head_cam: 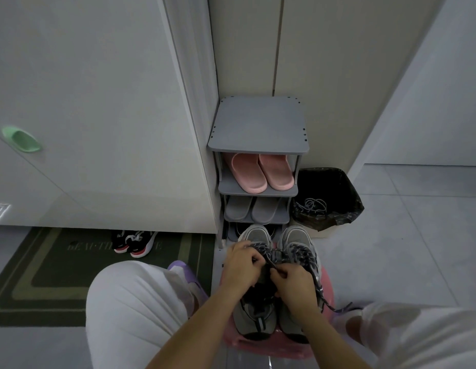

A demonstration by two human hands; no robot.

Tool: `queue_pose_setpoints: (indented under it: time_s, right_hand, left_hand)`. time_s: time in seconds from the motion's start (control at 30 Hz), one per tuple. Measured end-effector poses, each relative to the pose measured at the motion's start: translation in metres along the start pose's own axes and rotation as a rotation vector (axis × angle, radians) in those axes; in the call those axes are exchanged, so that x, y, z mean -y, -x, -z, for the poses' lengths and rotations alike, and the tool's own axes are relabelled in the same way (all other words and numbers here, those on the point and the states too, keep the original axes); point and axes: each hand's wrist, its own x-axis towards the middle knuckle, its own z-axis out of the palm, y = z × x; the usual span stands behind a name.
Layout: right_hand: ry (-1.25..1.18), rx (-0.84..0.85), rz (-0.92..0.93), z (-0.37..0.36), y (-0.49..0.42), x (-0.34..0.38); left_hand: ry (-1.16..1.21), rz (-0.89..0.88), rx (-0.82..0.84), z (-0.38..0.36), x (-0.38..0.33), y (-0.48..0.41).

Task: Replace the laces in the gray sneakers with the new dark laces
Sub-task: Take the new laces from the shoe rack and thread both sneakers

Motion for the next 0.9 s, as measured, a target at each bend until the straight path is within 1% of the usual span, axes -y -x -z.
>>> queue_pose_setpoints:
  time_s: [0.1, 0.17, 0.23, 0.3, 0.37, 0.43, 0.47, 0.5, 0.53, 0.57, 0.63, 0.7, 0.73, 0.8, 0.9]
  right_hand:
    - [0.023, -0.028, 0.004, -0.002, 0.001, 0.000]
    - [0.033, -0.034, 0.010, -0.003, 0.001, -0.002]
    - [0.025, -0.029, 0.008, -0.003, 0.001, -0.003]
    - [0.026, -0.031, 0.005, -0.004, 0.000, -0.003]
    - [0.031, -0.031, 0.006, -0.004, 0.000, -0.003]
    - [0.029, -0.030, 0.007, -0.005, 0.000, -0.003]
    - [0.027, -0.034, 0.007, -0.004, 0.000, -0.003]
    - [0.025, -0.037, 0.006, -0.004, 0.000, -0.003]
    - [0.024, -0.040, 0.007, -0.004, 0.000, -0.003]
    - [0.024, -0.039, 0.008, -0.004, 0.000, -0.004]
    - [0.027, -0.035, 0.016, -0.005, 0.000, -0.005]
    - [0.031, -0.036, 0.023, -0.005, 0.000, -0.004]
    - [0.035, -0.033, 0.025, -0.005, 0.000, -0.004]
    - [0.038, -0.029, 0.025, -0.004, 0.000, -0.004]
    - [0.041, -0.042, 0.020, -0.003, 0.001, -0.004]
  left_hand:
    - [0.009, -0.005, -0.033, 0.005, 0.004, 0.001]
    - [0.062, 0.003, -0.087, 0.011, 0.013, 0.001]
    - [0.098, 0.060, -0.144, 0.021, 0.027, 0.005]
    - [0.071, 0.114, -0.181, 0.028, 0.038, 0.012]
    - [0.081, 0.169, -0.165, 0.030, 0.047, 0.020]
    - [0.070, 0.180, -0.053, 0.026, 0.049, 0.025]
    - [0.045, 0.173, 0.006, 0.023, 0.046, 0.027]
    - [0.020, 0.166, 0.031, 0.019, 0.044, 0.028]
    - [0.002, 0.160, 0.014, 0.017, 0.041, 0.026]
    - [-0.006, 0.141, -0.041, 0.016, 0.035, 0.025]
    - [-0.040, 0.035, -0.130, 0.017, 0.021, 0.021]
    - [-0.111, -0.084, -0.094, 0.013, 0.009, 0.014]
    - [-0.154, -0.111, -0.060, 0.011, 0.004, 0.013]
    - [-0.207, -0.100, -0.010, 0.008, -0.002, 0.009]
    - [-0.236, -0.099, 0.004, 0.005, -0.003, 0.006]
